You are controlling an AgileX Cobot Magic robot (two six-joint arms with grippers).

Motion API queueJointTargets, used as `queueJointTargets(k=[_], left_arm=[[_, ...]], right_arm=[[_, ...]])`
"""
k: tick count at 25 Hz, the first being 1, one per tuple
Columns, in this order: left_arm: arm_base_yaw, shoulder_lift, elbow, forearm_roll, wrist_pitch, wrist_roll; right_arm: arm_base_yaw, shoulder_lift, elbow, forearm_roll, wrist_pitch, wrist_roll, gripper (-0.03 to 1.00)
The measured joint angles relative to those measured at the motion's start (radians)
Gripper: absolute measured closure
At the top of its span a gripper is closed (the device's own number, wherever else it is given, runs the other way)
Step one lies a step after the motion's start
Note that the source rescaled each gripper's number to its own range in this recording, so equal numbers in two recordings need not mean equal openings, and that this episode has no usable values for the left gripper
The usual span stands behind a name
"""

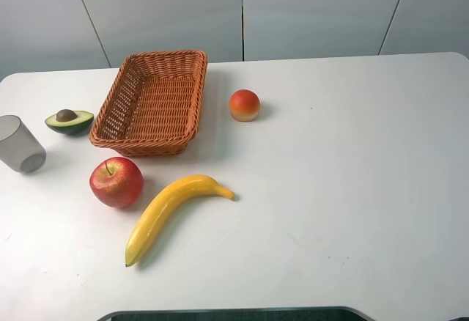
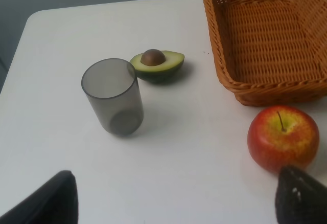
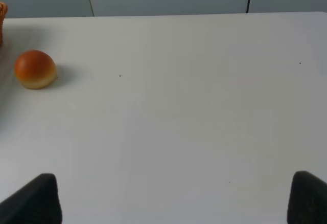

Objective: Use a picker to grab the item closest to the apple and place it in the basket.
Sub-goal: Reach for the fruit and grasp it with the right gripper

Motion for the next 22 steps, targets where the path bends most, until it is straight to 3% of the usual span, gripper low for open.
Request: queueJointTargets(k=[22], left_arm=[[0.0,0.0,0.0,0.0,0.0,0.0]], right_arm=[[0.0,0.0,0.0,0.0,0.0,0.0,0.05]])
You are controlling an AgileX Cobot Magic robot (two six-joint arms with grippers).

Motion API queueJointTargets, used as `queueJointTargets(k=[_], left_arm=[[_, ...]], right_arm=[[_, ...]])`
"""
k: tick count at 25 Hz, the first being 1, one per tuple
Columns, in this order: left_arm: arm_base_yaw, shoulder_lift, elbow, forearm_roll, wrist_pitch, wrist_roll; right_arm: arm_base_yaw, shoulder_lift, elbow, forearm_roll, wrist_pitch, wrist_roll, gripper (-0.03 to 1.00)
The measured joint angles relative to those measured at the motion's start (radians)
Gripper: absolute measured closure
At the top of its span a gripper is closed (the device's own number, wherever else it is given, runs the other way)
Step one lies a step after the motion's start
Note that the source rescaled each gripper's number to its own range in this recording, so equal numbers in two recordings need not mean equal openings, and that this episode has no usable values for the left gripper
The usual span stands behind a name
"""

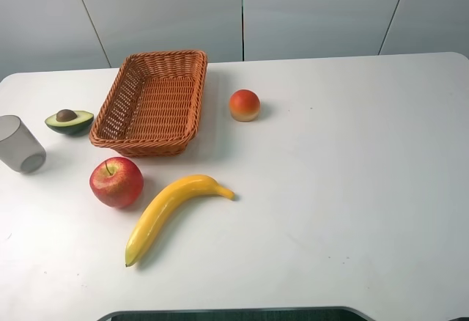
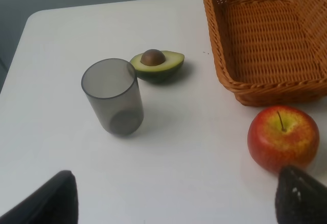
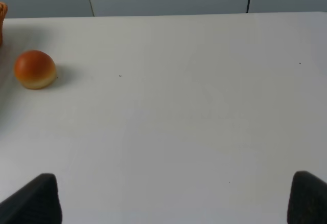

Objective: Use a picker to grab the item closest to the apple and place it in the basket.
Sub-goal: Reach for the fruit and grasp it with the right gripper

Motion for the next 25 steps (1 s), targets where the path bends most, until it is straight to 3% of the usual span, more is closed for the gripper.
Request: queueJointTargets(k=[25], left_arm=[[0.0,0.0,0.0,0.002,0.0,-0.002]], right_arm=[[0.0,0.0,0.0,-0.032,0.0,0.005,0.05]])
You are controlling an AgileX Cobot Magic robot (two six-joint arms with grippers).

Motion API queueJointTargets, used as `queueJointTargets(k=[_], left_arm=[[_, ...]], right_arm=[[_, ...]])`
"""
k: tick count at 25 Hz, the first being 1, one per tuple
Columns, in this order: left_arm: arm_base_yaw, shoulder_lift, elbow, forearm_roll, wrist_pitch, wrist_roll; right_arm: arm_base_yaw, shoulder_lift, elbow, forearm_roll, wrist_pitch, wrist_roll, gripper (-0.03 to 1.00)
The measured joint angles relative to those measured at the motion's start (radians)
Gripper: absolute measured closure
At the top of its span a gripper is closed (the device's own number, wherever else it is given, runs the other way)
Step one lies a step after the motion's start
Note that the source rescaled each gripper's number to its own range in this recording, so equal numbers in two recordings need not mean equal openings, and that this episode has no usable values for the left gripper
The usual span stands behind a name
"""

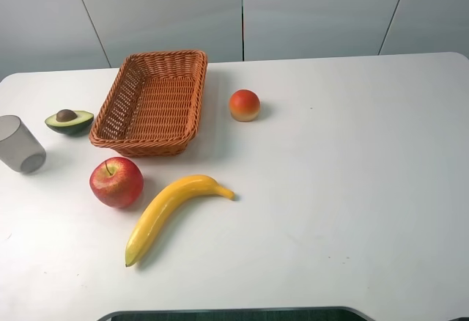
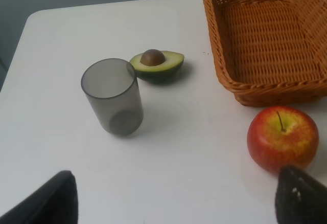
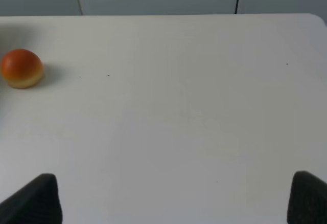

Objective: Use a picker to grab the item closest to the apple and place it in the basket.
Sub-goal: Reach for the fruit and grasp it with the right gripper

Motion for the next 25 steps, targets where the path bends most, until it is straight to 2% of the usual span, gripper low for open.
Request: queueJointTargets(k=[10,13,19,22,25], left_arm=[[0.0,0.0,0.0,0.0,0.0,0.0],[0.0,0.0,0.0,0.0,0.0,0.0],[0.0,0.0,0.0,0.0,0.0,0.0],[0.0,0.0,0.0,0.0,0.0,0.0],[0.0,0.0,0.0,0.0,0.0,0.0]], right_arm=[[0.0,0.078,0.0,0.083,-0.013,0.0,0.04],[0.0,0.178,-0.013,0.115,-0.013,-0.082,0.04],[0.007,0.518,-0.091,0.238,-0.015,-0.359,0.04],[0.091,0.693,-0.133,0.254,-0.029,-0.444,0.04],[0.278,0.855,-0.18,0.21,-0.08,-0.464,0.04]])
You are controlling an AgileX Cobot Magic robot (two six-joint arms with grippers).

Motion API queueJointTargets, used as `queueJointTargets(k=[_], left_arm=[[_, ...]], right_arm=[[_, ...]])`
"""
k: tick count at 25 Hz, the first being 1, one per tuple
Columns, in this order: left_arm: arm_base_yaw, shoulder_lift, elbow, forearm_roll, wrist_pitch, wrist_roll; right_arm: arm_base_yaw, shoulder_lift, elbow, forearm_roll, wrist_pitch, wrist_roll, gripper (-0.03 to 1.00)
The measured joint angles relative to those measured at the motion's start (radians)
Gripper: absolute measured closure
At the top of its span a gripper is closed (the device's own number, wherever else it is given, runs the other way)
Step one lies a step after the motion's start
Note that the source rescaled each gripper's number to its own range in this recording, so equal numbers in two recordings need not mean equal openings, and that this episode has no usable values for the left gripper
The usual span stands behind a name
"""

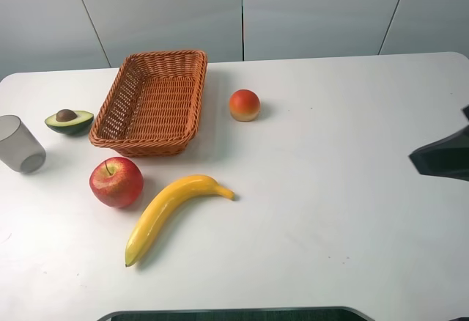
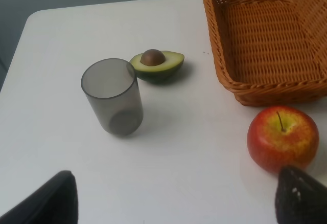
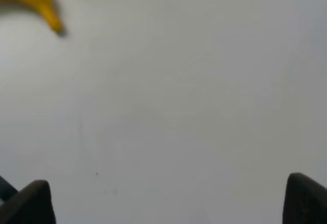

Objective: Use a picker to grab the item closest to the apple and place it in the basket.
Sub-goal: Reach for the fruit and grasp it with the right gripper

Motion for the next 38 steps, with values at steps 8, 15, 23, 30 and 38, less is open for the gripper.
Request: queueJointTargets(k=[8,15,23,30,38], left_arm=[[0.0,0.0,0.0,0.0,0.0,0.0],[0.0,0.0,0.0,0.0,0.0,0.0],[0.0,0.0,0.0,0.0,0.0,0.0],[0.0,0.0,0.0,0.0,0.0,0.0],[0.0,0.0,0.0,0.0,0.0,0.0]], right_arm=[[0.321,0.435,-0.182,-0.069,-0.114,-0.126,0.04],[0.491,0.758,-0.375,-0.069,-0.14,-0.311,0.04],[0.662,1.008,-0.565,-0.067,-0.146,-0.429,0.04],[0.687,1.181,-0.729,-0.071,-0.129,-0.475,0.04],[0.687,1.269,-0.759,-0.074,-0.141,-0.506,0.04]])
